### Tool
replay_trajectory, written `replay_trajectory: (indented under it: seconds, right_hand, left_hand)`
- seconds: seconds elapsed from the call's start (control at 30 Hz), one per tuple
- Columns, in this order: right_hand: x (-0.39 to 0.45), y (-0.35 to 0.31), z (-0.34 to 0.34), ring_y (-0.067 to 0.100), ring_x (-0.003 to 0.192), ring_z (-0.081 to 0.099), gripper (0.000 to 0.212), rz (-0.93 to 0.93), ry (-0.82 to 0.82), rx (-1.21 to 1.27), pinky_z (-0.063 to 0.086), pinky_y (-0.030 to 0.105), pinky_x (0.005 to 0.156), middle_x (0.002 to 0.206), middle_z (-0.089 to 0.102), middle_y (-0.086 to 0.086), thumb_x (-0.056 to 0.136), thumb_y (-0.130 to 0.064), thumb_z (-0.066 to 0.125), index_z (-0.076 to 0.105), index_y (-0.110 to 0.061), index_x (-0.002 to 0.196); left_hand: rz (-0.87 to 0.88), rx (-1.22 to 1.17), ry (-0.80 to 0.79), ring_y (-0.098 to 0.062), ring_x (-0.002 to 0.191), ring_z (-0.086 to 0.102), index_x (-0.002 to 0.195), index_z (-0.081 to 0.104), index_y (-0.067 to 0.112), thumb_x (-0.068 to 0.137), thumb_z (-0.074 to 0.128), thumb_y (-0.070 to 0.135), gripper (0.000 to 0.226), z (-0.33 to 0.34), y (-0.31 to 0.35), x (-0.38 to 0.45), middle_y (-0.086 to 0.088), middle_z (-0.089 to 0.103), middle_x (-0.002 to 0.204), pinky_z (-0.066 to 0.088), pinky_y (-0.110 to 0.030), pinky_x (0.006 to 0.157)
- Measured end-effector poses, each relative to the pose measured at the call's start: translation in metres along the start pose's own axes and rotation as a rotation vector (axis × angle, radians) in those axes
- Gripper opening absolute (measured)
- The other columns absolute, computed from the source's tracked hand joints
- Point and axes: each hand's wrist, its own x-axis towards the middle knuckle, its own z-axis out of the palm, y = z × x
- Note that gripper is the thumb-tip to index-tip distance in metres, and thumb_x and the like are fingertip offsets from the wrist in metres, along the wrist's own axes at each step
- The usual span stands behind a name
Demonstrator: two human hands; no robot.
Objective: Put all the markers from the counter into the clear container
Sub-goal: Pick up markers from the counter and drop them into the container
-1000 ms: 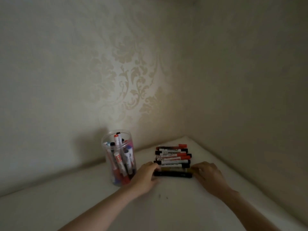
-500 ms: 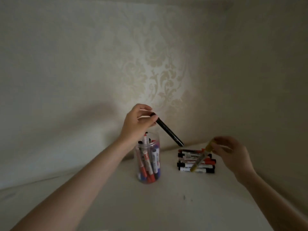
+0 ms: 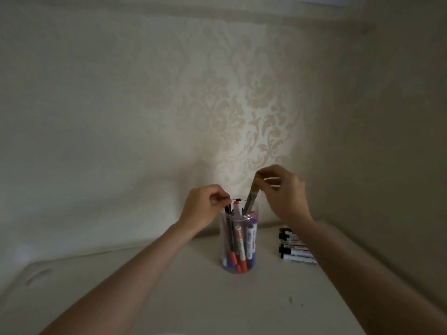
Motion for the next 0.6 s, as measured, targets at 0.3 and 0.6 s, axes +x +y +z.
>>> replay_trajectory:
  seconds: [0.3,0.6]
  right_hand:
    - [-0.016,0.028,0.024,0.009,0.091,0.062,0.021,-0.032,-0.132,-0.272,0.052,0.037,0.088,0.097,0.071,-0.009,0.087,-0.035,0.063,0.070,-0.022,0.101]
    - [-0.021,0.051,0.005,0.019,0.119,0.044,0.041,0.161,-0.249,-0.331,0.038,0.045,0.100,0.133,0.048,-0.003,0.093,-0.053,0.029,0.058,-0.039,0.118]
  left_hand:
    - [0.165,0.415,-0.268,-0.015,0.111,0.054,0.105,0.073,0.024,0.096,0.050,0.052,0.038,0.003,-0.019,-0.011,0.006,0.066,0.117,0.043,-0.041,0.099]
    - [0.184,0.138,0.044,-0.015,0.096,0.059,0.100,0.069,0.014,0.098,0.056,0.026,0.019,0.022,0.006,-0.008,0.002,0.067,0.098,0.050,-0.032,0.086]
